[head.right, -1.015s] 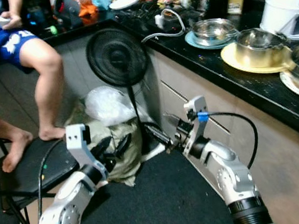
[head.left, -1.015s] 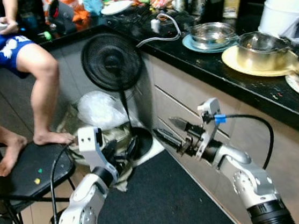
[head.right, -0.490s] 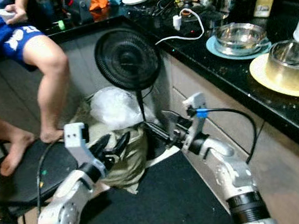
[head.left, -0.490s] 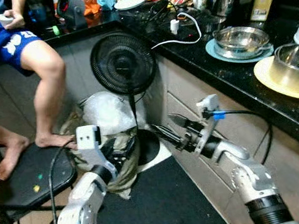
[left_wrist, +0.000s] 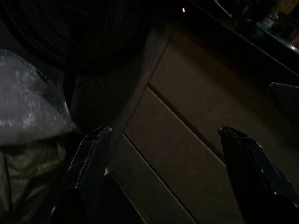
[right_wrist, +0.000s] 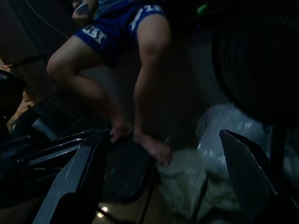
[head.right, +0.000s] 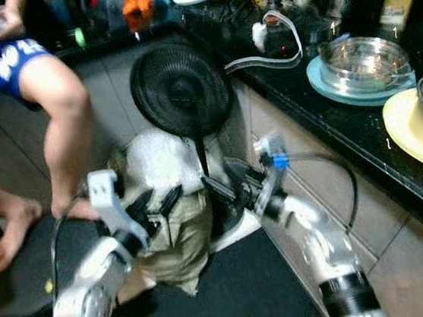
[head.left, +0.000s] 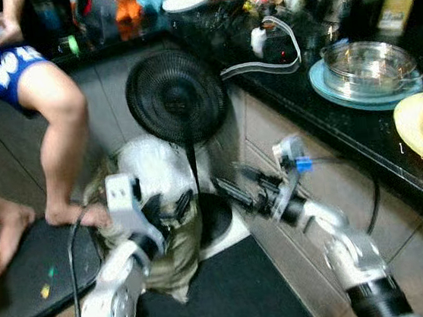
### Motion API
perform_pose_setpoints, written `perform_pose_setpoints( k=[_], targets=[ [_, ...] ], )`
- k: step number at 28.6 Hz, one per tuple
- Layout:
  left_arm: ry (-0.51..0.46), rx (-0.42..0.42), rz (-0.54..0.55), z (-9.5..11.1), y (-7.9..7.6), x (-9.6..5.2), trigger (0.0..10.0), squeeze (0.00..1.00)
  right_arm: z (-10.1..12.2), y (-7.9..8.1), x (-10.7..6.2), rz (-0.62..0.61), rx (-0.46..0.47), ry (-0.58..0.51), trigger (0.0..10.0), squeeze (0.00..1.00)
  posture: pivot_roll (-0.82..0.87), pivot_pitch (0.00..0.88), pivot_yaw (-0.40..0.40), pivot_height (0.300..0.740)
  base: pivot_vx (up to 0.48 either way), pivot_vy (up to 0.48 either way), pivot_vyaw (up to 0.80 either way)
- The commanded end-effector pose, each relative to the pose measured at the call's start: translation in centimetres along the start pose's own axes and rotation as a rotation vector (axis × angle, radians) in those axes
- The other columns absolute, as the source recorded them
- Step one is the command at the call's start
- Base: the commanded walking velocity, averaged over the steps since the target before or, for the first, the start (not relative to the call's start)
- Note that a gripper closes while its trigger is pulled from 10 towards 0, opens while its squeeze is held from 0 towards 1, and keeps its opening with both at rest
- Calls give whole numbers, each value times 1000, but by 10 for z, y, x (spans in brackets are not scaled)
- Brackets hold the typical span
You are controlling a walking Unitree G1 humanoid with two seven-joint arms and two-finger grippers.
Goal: Kitchen organization
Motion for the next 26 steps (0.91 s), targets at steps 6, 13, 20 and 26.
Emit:
perform_pose_setpoints(
  k=[6,13,20,26],
  targets=[
    [20,11,20,-5,7,-3,10000,0,-6,2,1,-3,1,21,10000,0,58,0,26,740,387,0,0],
    [19,12,19,-5,6,-3,10000,0,-5,5,2,17,5,18,10000,0,58,0,25,740,389,0,0],
    [10,47,-2,-3,3,-3,10000,0,7,2,-1,12,35,-25,10000,0,57,0,20,740,388,0,0],
    [-15,31,-2,1,3,-5,10000,0,40,33,4,165,108,-85,10000,0,50,0,21,740,62,0,-535]
  ],
)
Point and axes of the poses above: a point about 5 cm out from each wrist's last joint towards the gripper, its own x axis pointing out of the wrist towards the gripper, its own z axis along the axis of the wrist's last joint, y = z × x, the point moved 6 cm from there along x, pointing out of the wrist towards the gripper, and after that the axes turned 14 degrees about x, right-handed, at the moved point
